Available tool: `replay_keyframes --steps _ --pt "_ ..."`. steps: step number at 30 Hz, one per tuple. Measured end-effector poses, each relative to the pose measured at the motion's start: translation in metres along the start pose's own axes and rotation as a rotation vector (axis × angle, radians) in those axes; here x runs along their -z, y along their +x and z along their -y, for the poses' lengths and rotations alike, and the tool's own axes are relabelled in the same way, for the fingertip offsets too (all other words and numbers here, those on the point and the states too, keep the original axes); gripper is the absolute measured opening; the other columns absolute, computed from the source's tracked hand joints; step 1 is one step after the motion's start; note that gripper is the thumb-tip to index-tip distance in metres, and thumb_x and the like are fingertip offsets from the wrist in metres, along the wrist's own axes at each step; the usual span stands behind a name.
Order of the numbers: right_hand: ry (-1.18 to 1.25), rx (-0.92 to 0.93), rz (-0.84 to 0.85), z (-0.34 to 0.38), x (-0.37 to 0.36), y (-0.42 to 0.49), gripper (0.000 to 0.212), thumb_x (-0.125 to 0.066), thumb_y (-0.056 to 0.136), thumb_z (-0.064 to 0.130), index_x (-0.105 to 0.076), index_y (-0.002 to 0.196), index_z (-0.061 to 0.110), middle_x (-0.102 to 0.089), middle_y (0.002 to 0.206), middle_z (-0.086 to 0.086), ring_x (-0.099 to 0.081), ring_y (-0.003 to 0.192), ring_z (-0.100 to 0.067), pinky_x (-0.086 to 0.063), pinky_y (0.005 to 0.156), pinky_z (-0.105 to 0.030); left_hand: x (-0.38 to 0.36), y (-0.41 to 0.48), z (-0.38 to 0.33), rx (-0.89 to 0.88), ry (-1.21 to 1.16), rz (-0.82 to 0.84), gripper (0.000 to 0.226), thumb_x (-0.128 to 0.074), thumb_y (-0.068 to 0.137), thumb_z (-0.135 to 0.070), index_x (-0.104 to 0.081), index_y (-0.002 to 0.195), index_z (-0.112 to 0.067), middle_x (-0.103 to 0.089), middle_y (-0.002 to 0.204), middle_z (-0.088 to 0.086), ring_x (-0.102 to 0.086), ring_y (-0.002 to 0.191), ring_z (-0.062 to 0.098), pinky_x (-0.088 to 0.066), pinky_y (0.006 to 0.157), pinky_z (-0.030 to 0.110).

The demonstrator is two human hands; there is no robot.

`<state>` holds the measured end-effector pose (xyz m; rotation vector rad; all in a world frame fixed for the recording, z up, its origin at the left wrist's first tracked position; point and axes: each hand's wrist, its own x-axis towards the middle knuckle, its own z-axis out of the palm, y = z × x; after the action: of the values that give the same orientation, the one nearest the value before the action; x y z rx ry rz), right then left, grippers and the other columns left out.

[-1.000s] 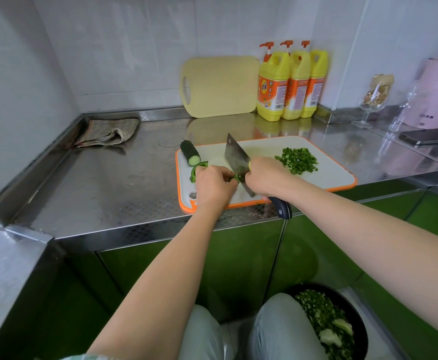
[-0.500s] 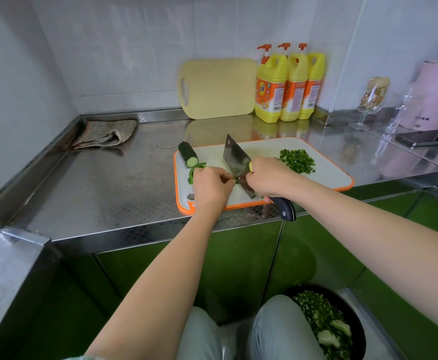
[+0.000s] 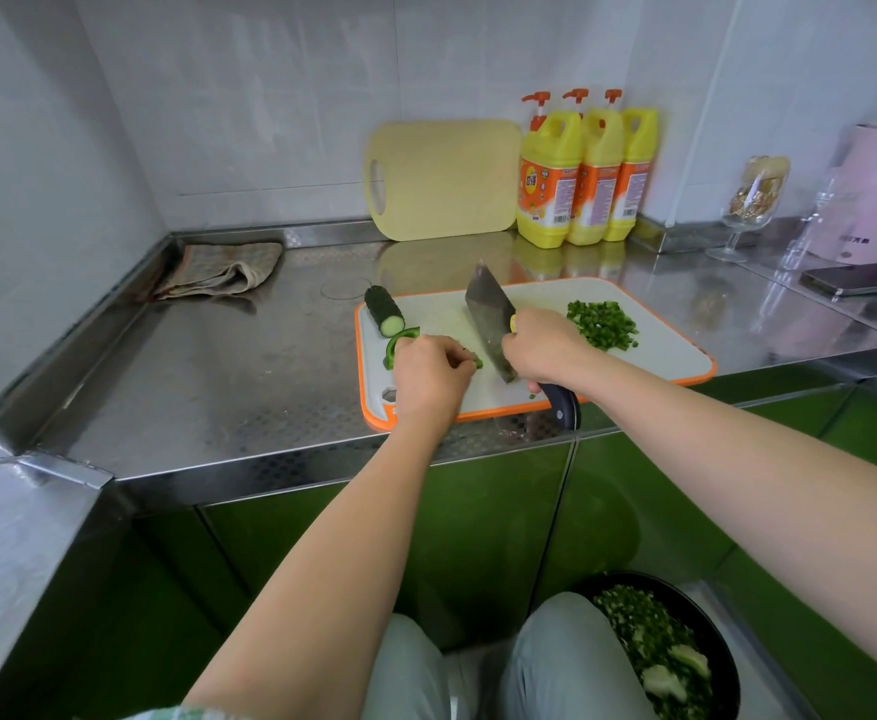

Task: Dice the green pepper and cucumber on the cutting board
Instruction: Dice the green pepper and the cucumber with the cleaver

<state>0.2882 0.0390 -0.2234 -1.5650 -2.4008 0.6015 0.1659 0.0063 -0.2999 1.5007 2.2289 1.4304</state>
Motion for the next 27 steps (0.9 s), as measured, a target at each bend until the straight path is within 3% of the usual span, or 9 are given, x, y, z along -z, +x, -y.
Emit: replay_keyframes --steps 6,11,14,18,22,27 --pt "-0.043 0.047 0.077 0.006 0.012 -0.003 0.015 -0.037 0.09 0.004 -0.05 0.085 -0.001 -0.057 0.055 -0.012 -0.057 0.052 -0.028 -0.04 0.049 -0.024 -0.001 0.001 0.0 0.01 0.017 0.006 0.005 -0.074 0.078 -0.01 -0.077 0.077 -0.012 -0.073 0.079 0.0 -0.062 0.087 0.027 -0.052 0.078 0.036" --pt "-0.088 0.048 0.109 0.01 0.006 -0.007 0.017 -0.039 0.09 0.003 -0.055 0.09 -0.003 -0.07 0.081 -0.022 -0.061 0.058 -0.031 -0.045 0.056 -0.026 -0.001 0.001 -0.001 0.011 0.041 0.004 0.005 -0.073 0.079 -0.01 -0.078 0.078 -0.012 -0.073 0.079 0.001 -0.062 0.087 0.027 -0.052 0.078 0.036" --pt "-0.124 0.039 0.123 0.01 0.003 -0.007 0.015 -0.04 0.09 0.003 -0.054 0.089 -0.002 -0.067 0.073 -0.017 -0.058 0.05 -0.025 -0.043 0.05 -0.025 -0.002 0.001 -0.001 0.012 0.041 -0.002 0.006 -0.073 0.079 -0.009 -0.078 0.077 -0.012 -0.074 0.079 0.002 -0.062 0.087 0.028 -0.051 0.078 0.035" --pt "-0.171 0.015 0.136 0.01 -0.001 -0.004 0.015 -0.049 0.087 0.001 -0.06 0.095 -0.006 -0.067 0.075 -0.016 -0.06 0.059 -0.027 -0.05 0.06 -0.029 0.0 0.002 -0.002 0.005 0.038 -0.001 0.007 -0.072 0.079 -0.007 -0.078 0.078 -0.009 -0.074 0.079 0.005 -0.063 0.082 0.024 -0.048 0.072 0.027" --pt "-0.149 0.012 0.142 0.011 -0.001 -0.002 0.014 -0.044 0.09 0.001 -0.056 0.082 -0.001 -0.061 0.064 -0.014 -0.057 0.055 -0.027 -0.042 0.051 -0.025 -0.001 0.003 0.0 0.009 0.043 0.009 0.006 -0.073 0.078 -0.008 -0.078 0.077 -0.011 -0.074 0.078 0.003 -0.063 0.083 0.025 -0.049 0.074 0.031" --pt "-0.179 -0.019 0.14 0.021 -0.002 0.005 0.025 -0.046 0.09 -0.002 -0.053 0.066 0.001 -0.047 0.029 -0.003 -0.048 0.043 -0.019 -0.038 0.046 -0.024 -0.001 0.003 0.001 -0.013 0.075 0.026 0.005 -0.073 0.078 -0.011 -0.077 0.076 -0.013 -0.072 0.077 0.002 -0.06 0.086 0.027 -0.049 0.074 0.034"
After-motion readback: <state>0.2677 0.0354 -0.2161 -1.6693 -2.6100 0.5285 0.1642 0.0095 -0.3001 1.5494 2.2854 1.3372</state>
